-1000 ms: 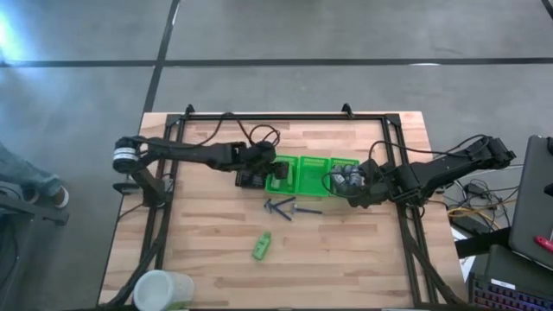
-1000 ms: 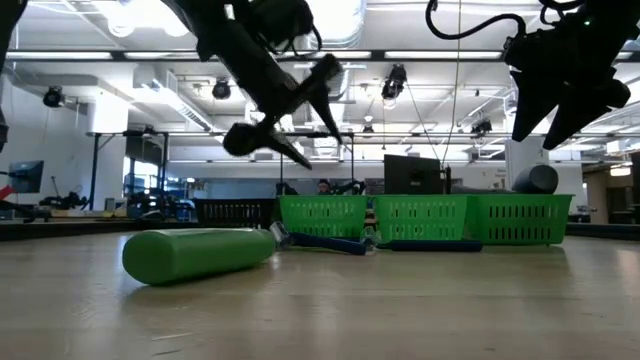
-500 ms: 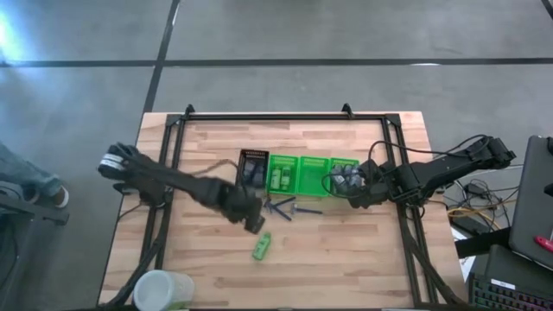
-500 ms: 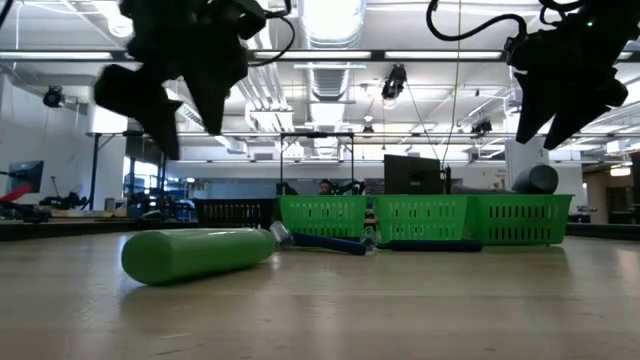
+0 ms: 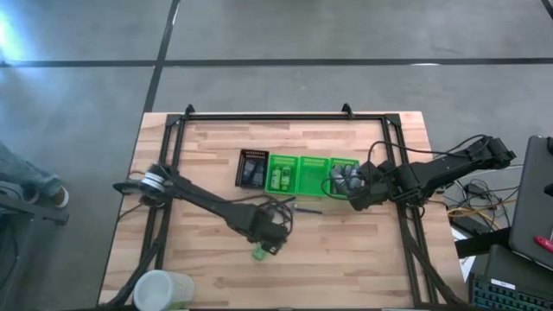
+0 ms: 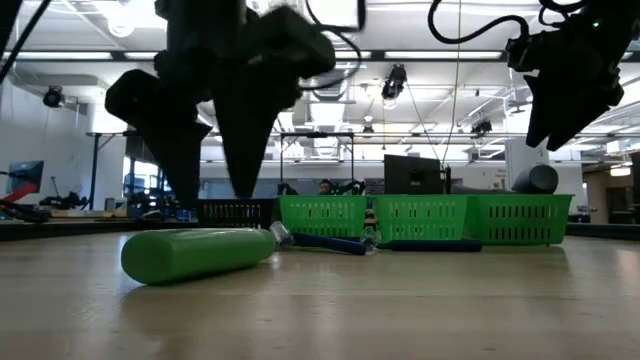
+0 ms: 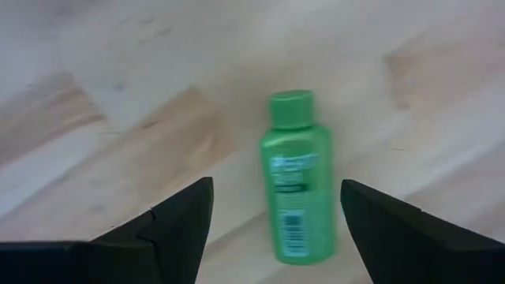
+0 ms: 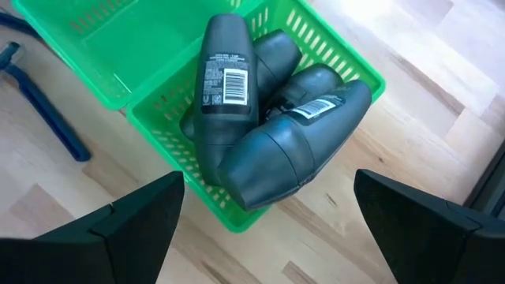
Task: Pick & Place Travel size toiletries
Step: Put the green shampoo into the left green basket, then put the blue razor into the middle green basket
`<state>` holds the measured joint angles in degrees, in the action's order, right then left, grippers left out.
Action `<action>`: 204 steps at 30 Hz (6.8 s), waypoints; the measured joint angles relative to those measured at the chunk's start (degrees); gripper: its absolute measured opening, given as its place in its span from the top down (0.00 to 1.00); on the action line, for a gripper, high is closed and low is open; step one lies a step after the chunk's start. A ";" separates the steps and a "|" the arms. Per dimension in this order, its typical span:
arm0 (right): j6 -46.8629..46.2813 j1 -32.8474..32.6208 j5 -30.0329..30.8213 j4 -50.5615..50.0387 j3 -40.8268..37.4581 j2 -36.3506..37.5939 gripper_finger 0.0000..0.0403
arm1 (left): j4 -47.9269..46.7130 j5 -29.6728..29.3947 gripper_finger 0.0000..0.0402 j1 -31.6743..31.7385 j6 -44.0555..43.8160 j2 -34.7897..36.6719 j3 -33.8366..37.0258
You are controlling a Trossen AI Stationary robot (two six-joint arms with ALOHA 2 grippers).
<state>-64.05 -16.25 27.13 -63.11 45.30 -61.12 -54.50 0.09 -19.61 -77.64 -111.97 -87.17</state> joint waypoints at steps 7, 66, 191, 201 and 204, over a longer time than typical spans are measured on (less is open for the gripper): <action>0.20 0.00 -0.17 -0.18 0.00 0.00 0.09 | -2.43 -0.14 0.30 -0.99 1.29 -5.62 -6.80; 9.69 -0.02 1.85 3.31 0.02 8.22 0.09 | 9.58 -4.27 0.37 20.26 49.09 12.95 -1.25; -9.51 22.97 -60.58 47.17 24.87 -28.93 0.94 | 56.92 -37.54 0.55 2.62 133.03 30.31 30.53; -9.50 22.91 -61.34 47.39 24.82 -28.96 0.94 | 57.13 -34.59 0.77 3.54 133.13 30.28 30.73; -9.51 22.88 -61.43 47.38 24.79 -29.03 0.94 | 57.37 -33.32 0.79 4.38 133.12 30.37 31.11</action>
<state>-73.56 6.63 -34.30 -15.73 70.08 -90.15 2.87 -33.23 -15.23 55.48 -81.60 -56.06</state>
